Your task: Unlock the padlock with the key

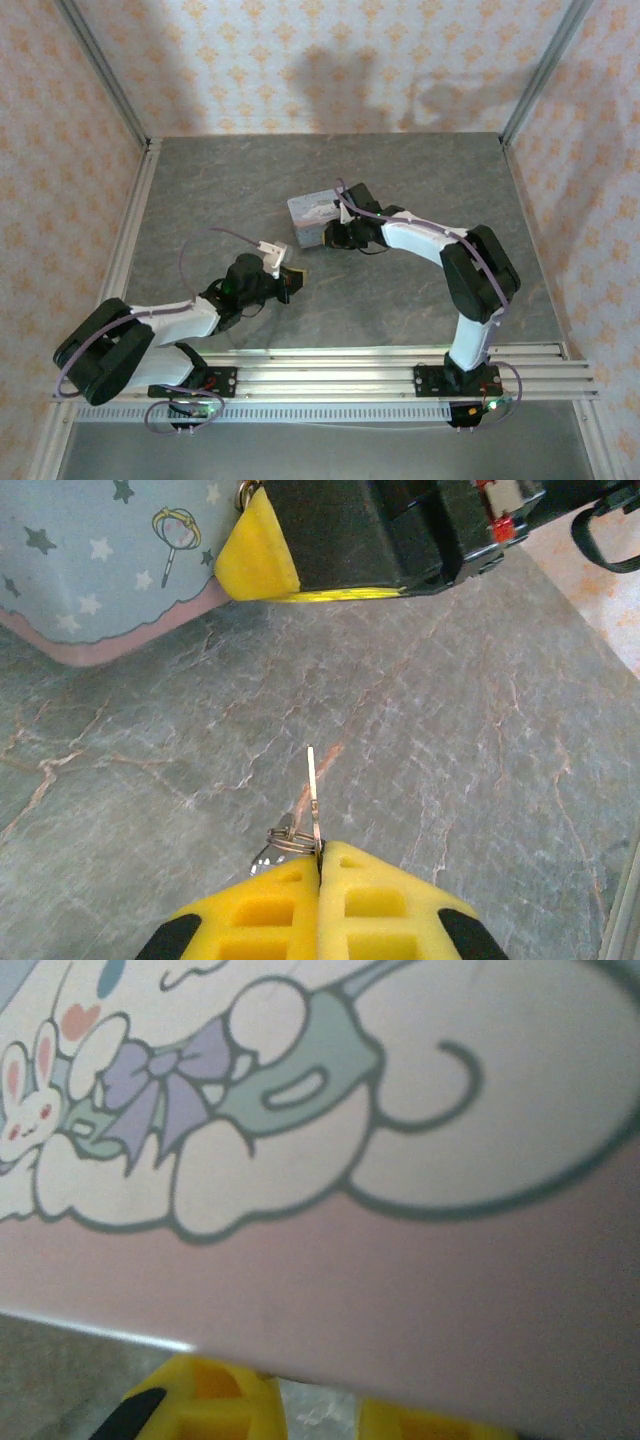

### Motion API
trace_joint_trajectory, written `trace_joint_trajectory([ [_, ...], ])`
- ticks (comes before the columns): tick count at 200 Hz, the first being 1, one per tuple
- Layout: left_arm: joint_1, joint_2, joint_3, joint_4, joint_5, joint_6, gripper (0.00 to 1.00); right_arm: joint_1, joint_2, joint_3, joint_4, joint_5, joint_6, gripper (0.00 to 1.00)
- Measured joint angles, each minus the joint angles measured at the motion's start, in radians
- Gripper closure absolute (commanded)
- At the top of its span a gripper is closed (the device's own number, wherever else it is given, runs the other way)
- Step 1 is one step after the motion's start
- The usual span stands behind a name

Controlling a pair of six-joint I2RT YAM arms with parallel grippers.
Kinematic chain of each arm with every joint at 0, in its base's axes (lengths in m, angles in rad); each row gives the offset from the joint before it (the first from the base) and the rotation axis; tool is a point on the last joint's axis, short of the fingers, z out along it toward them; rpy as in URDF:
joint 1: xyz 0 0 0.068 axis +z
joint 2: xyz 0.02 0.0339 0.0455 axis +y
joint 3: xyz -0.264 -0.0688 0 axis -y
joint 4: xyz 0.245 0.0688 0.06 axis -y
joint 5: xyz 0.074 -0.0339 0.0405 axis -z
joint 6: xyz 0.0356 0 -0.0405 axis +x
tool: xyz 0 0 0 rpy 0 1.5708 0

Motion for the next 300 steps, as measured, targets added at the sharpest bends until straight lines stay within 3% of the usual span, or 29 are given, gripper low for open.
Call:
trace_joint_trajectory([
  [47, 0.0, 0.11, -0.001, 0.151, 0.024, -0.019, 1.0, -0.001, -0.014, 0.041, -0.073, -0.058, 0.059, 1.0],
  [115, 0.022, 0.132, 0.0, 0.256, 0.083, -0.043, 1.0, -0.006, -0.032, 0.101, -0.166, -0.12, 0.104, 1.0],
  [184, 0.149, 0.188, 0.033, 0.309, 0.253, -0.052, 1.0, -0.031, -0.034, 0.157, -0.213, -0.175, 0.137, 1.0],
  [300, 0.237, 0.402, 0.173, 0.417, 0.484, -0.076, 1.0, -0.055, -0.036, 0.18, -0.246, -0.247, 0.171, 1.0],
])
